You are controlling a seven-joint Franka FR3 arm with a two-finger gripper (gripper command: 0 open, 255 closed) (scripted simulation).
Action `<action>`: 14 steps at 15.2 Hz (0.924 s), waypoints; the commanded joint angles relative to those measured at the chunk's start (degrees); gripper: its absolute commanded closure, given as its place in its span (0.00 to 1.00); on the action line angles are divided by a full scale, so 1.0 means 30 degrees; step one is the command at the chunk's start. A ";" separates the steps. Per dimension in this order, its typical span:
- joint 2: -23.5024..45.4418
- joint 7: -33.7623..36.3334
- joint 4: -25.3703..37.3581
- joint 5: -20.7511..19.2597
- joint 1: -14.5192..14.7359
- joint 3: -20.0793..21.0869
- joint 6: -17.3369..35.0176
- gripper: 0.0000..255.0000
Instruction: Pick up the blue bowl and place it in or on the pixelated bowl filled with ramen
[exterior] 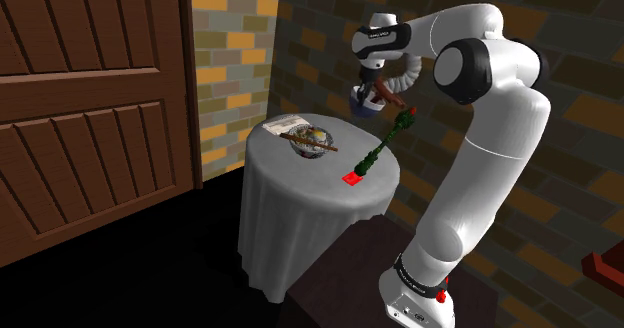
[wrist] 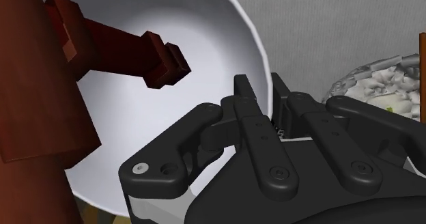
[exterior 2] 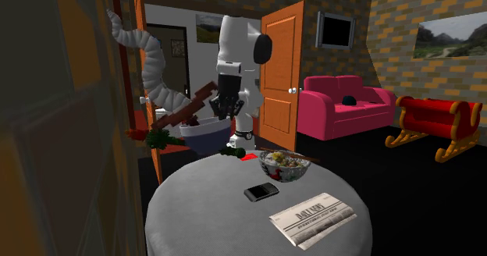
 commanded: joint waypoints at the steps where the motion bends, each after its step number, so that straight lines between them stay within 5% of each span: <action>1: -0.0105 0.0028 0.0409 -0.0048 0.0027 0.0004 -0.0476 1.00; 14: -0.2522 0.5387 -0.1146 -0.1401 0.2881 0.2299 -0.1673 1.00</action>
